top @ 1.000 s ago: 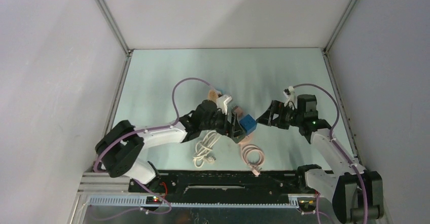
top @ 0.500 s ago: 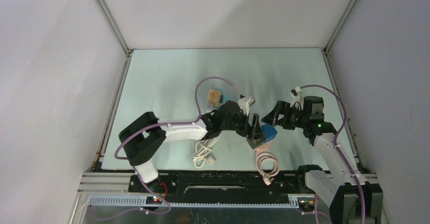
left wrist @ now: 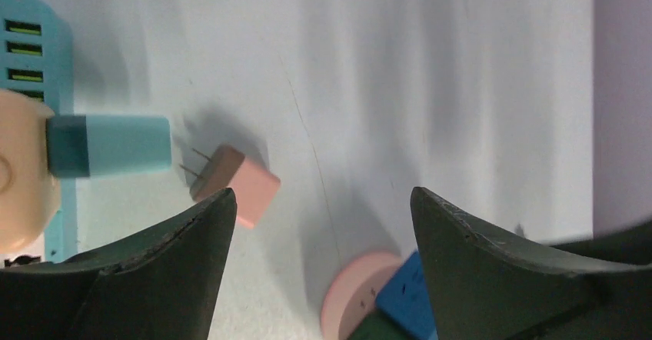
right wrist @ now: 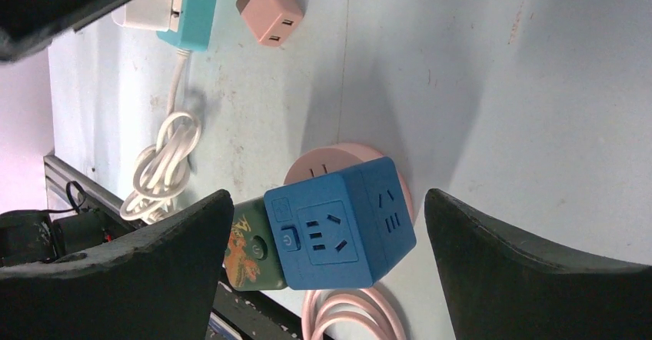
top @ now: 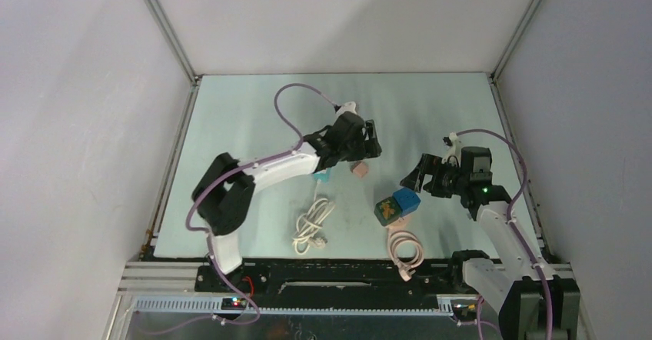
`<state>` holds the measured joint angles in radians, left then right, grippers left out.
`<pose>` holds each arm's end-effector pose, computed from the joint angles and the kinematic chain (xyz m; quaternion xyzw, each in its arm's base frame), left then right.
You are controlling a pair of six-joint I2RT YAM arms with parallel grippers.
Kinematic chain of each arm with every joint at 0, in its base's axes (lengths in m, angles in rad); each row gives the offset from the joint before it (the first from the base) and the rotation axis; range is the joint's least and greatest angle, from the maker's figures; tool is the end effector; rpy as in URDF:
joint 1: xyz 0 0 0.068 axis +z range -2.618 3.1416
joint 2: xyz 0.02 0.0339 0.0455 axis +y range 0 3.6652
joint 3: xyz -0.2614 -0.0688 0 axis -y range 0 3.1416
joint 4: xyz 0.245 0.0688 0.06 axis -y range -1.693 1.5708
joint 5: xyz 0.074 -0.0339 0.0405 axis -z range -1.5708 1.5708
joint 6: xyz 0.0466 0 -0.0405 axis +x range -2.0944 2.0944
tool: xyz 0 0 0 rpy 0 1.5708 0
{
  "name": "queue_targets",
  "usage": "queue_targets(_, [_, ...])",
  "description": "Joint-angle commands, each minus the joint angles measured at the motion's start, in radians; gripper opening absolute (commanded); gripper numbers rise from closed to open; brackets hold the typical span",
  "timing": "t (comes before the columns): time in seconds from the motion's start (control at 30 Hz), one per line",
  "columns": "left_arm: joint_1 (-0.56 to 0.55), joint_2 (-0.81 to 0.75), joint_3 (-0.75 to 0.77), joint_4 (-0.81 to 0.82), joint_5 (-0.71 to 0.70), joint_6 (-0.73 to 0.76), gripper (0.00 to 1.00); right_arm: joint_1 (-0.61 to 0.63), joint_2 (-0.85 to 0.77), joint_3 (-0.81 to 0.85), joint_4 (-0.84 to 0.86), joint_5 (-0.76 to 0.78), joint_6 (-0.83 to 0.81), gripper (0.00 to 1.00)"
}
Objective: Insert the plug
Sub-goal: Pick up the plug from the center of the board.
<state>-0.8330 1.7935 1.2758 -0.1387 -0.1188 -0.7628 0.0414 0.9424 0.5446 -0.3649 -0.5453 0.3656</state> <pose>0.2836 -0.3038 0.2259 0.0052 0.8961 -0.2783 0.3458 0.1966 0.0323 0.2067 0.0384 0.8910 0.3190 0.3208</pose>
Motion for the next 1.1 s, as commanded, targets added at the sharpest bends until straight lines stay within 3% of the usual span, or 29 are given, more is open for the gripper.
queue_targets(0.0, [-0.004, 0.144, 0.227, -0.299, -0.191, -0.189, 0.86, -0.012, 0.009, 0.044, 0.032, 0.004, -0.022, 0.96])
queue_targets(0.23, [0.012, 0.258, 0.353, -0.441, -0.219, -0.385, 0.78, -0.032, -0.003, 0.044, 0.020, -0.010, -0.039, 0.96])
queue_targets(0.67, [0.014, 0.364, 0.409, -0.479, -0.161, -0.418, 0.76, -0.033, 0.012, 0.044, 0.034, -0.043, -0.040, 0.96])
queue_targets(0.87, [0.021, 0.407, 0.418, -0.443, -0.117, -0.368, 0.64, -0.032, 0.020, 0.044, 0.045, -0.050, -0.036, 0.96])
queue_targets(1.07, [0.025, 0.396, 0.375, -0.383, -0.071, -0.346, 0.43, -0.032, 0.025, 0.044, 0.056, -0.061, -0.032, 0.96])
